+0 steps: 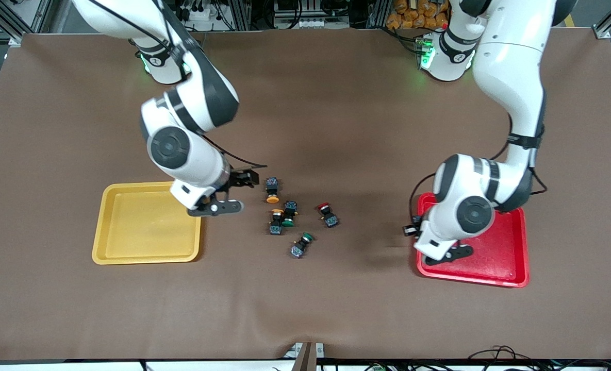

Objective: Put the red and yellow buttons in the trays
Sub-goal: 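Place the red button in the red tray while the right gripper grasps yellow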

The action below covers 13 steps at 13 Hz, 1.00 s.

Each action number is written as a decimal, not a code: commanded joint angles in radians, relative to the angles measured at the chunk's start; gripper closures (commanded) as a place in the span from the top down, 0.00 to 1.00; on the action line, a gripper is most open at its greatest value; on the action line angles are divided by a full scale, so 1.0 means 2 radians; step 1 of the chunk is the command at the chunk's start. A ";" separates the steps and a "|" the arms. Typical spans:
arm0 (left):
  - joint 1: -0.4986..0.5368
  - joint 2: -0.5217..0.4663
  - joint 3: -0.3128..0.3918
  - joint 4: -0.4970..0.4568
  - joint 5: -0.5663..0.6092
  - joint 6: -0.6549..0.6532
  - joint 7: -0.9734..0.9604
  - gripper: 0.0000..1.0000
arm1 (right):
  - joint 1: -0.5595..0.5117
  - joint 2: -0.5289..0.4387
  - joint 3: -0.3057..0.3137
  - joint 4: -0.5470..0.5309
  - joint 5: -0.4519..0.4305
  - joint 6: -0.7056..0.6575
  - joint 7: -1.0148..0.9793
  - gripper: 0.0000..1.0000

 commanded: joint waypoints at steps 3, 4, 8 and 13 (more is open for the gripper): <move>0.059 -0.004 -0.004 -0.014 0.041 -0.008 0.089 0.12 | 0.029 0.061 -0.004 -0.014 0.011 0.075 -0.019 1.00; 0.071 -0.002 -0.004 -0.015 0.042 -0.008 0.117 0.12 | 0.035 0.070 -0.004 -0.021 0.011 0.089 -0.016 1.00; 0.104 0.014 -0.004 -0.015 0.062 0.005 0.176 0.12 | 0.041 0.075 -0.004 -0.075 0.011 0.162 -0.022 1.00; 0.147 0.038 -0.005 -0.015 0.105 0.056 0.239 0.12 | 0.063 0.077 -0.004 -0.090 0.011 0.165 -0.013 1.00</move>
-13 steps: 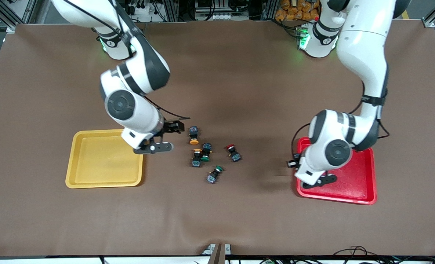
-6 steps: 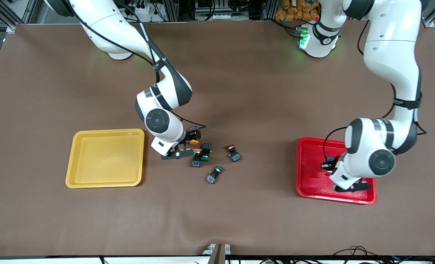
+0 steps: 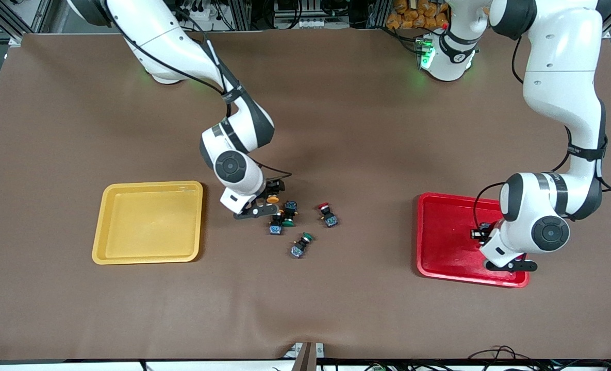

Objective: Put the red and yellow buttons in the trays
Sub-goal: 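Place the red button in the red tray while the right gripper grasps yellow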

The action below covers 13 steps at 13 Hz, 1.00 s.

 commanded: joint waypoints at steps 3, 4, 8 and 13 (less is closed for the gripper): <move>0.033 0.007 -0.006 -0.004 0.014 0.029 0.063 0.12 | 0.020 -0.005 -0.005 -0.015 0.010 0.011 -0.001 1.00; 0.033 0.007 -0.006 -0.004 0.014 0.030 0.065 0.12 | 0.019 -0.005 -0.005 -0.015 0.010 0.011 -0.002 0.85; 0.031 0.007 -0.005 -0.006 0.014 0.034 0.066 0.20 | 0.031 0.014 -0.005 -0.014 0.007 0.043 0.018 0.47; 0.032 0.005 -0.005 -0.006 0.014 0.034 0.091 0.90 | 0.010 -0.006 -0.008 0.033 0.007 -0.077 0.013 0.00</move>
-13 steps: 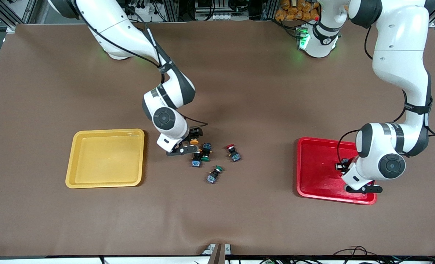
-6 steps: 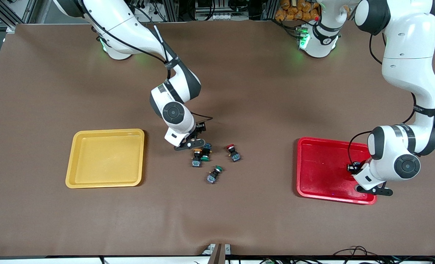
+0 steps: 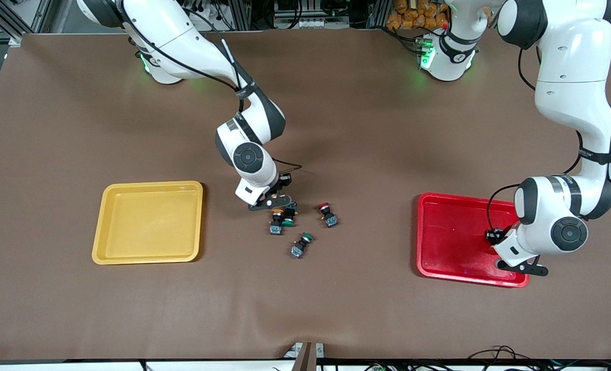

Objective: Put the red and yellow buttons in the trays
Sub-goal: 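Carry the yellow button into the yellow tray with the right gripper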

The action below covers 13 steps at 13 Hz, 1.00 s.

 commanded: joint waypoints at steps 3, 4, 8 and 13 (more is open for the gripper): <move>-0.008 -0.014 -0.006 0.002 0.005 0.003 -0.013 0.96 | -0.060 -0.050 0.000 0.070 0.011 -0.177 0.002 0.00; -0.011 -0.019 -0.010 0.002 0.003 0.003 -0.036 0.96 | -0.082 -0.060 0.001 0.068 0.011 -0.189 -0.009 0.00; -0.014 -0.027 -0.055 0.002 0.002 0.000 -0.151 0.96 | -0.154 -0.080 -0.002 0.068 0.010 -0.221 -0.086 0.00; -0.028 -0.034 -0.141 0.006 0.004 -0.001 -0.353 0.96 | -0.235 -0.080 -0.003 0.057 -0.014 -0.209 -0.133 0.00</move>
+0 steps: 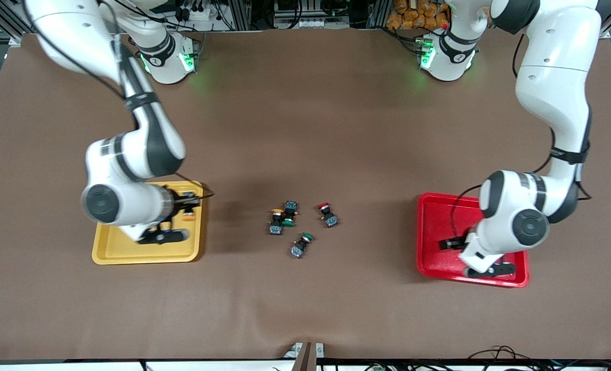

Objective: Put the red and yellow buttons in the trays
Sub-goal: 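Carry the yellow button into the yellow tray with the right gripper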

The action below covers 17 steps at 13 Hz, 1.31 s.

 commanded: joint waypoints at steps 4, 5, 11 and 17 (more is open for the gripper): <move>-0.074 -0.006 -0.024 0.010 0.002 -0.004 -0.177 0.96 | -0.067 0.008 0.008 -0.074 -0.024 0.076 -0.061 0.00; -0.084 -0.006 -0.024 0.012 0.002 -0.003 -0.199 0.96 | -0.080 0.017 0.009 -0.090 -0.024 0.104 -0.078 0.00; -0.140 0.029 -0.023 0.061 -0.019 0.009 -0.279 0.96 | -0.107 0.048 0.010 -0.094 -0.017 0.118 -0.126 0.62; -0.189 0.065 -0.018 0.068 -0.019 0.081 -0.328 0.96 | -0.111 0.050 0.010 -0.088 -0.017 0.115 -0.125 1.00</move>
